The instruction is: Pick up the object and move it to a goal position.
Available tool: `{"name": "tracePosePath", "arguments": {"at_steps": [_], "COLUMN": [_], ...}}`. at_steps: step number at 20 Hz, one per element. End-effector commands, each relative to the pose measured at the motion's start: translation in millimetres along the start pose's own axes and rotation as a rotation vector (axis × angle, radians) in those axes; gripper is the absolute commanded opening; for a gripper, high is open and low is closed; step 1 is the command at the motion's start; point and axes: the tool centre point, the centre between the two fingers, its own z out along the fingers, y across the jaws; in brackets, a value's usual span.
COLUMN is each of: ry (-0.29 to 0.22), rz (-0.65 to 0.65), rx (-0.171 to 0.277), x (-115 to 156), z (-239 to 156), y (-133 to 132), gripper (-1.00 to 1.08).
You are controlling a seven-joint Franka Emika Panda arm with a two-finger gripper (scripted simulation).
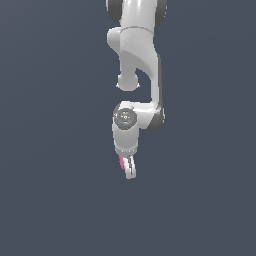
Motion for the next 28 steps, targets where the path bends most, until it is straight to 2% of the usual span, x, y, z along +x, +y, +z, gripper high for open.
{"name": "tracePosePath", "arguments": {"at_steps": [1, 10, 28], "ry": [0.0, -0.001, -0.003], "rz": [0.001, 0.001, 0.002], "rx": [0.001, 0.001, 0.001], "x": [4.6, 40.3, 165.3], "z": [-4.3, -38.9, -159.1], "y": [4.1, 40.8, 162.3], "gripper": [-1.0, -1.0, -1.0]}}
